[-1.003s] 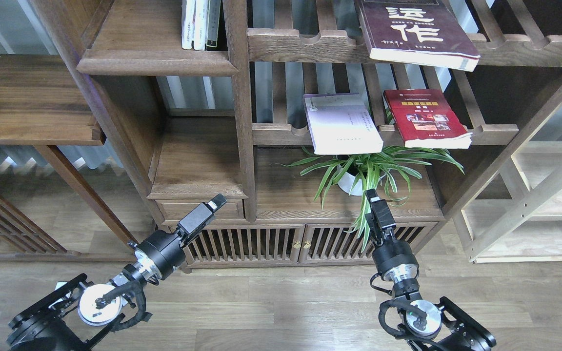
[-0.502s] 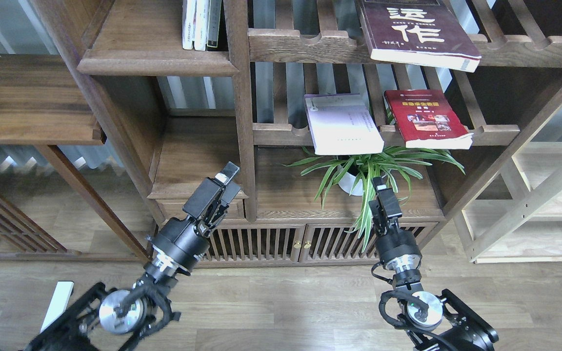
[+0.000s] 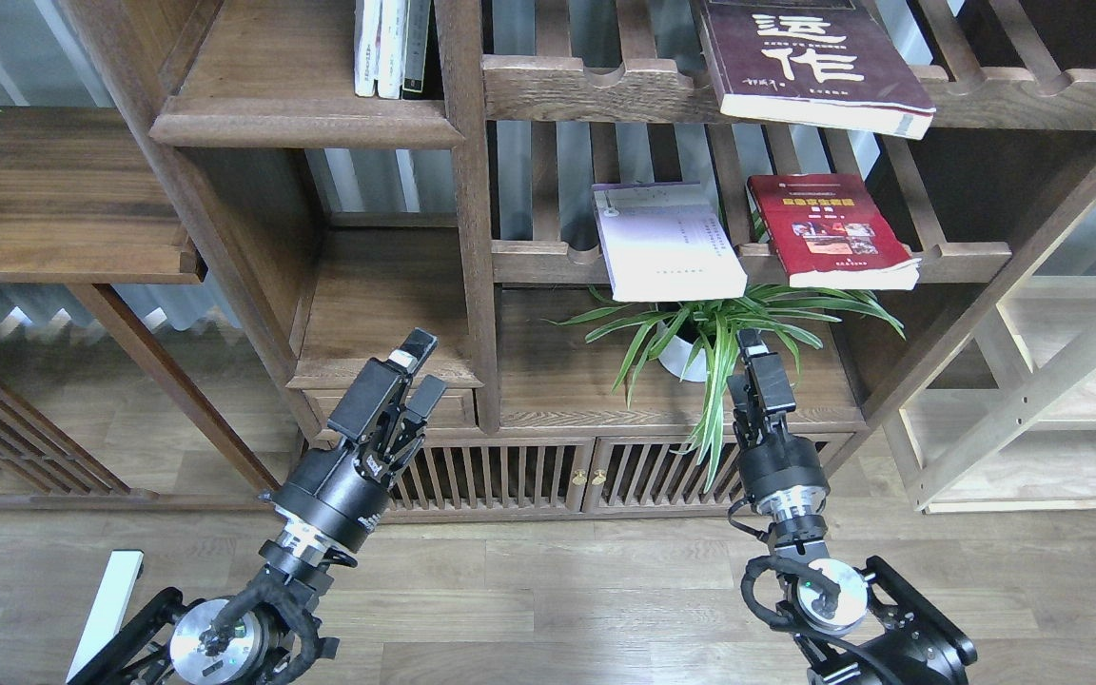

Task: Organize books on shelf
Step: 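Raise both grippers toward the middle shelf holding the red book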

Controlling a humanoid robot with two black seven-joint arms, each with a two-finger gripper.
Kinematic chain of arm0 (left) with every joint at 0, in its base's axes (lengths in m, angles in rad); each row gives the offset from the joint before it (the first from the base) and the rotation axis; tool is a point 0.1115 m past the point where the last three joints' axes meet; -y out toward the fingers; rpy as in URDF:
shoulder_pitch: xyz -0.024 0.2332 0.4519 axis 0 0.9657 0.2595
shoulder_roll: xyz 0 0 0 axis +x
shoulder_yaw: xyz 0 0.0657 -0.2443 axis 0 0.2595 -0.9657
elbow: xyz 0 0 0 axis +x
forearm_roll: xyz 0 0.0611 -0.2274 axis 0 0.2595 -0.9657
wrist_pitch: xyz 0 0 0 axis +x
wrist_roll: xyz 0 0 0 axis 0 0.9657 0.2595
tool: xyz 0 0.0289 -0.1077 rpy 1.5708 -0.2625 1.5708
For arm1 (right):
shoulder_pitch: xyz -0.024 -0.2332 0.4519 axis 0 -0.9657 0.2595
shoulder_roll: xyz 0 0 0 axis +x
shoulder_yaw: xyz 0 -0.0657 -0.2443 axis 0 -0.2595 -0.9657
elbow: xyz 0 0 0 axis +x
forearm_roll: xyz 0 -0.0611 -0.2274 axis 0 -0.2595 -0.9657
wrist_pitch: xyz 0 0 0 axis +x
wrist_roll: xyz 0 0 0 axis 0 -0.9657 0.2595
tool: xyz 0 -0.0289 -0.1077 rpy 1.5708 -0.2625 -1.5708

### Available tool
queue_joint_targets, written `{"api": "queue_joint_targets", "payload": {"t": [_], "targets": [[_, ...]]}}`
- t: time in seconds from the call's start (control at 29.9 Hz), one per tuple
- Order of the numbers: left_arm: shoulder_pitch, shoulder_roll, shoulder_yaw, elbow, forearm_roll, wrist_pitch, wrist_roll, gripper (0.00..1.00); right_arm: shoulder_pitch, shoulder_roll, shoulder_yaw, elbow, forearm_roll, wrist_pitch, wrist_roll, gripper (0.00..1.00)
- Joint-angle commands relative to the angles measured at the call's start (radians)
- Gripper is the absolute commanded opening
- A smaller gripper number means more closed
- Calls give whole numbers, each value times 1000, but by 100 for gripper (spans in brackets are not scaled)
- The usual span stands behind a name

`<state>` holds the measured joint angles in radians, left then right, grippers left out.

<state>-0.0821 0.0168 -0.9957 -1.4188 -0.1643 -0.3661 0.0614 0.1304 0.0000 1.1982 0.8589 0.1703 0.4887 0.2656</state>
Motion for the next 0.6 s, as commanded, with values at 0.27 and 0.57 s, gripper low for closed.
{"api": "queue_joint_targets", "payload": {"t": [0.27, 0.57], "targets": [[-182, -3, 12, 228, -1, -2, 0, 99, -21, 0, 3, -11, 0, 0, -2, 100], [-231, -17, 23, 328, -1, -34, -2, 99, -21, 0, 44, -34, -2, 0, -2, 100]]}}
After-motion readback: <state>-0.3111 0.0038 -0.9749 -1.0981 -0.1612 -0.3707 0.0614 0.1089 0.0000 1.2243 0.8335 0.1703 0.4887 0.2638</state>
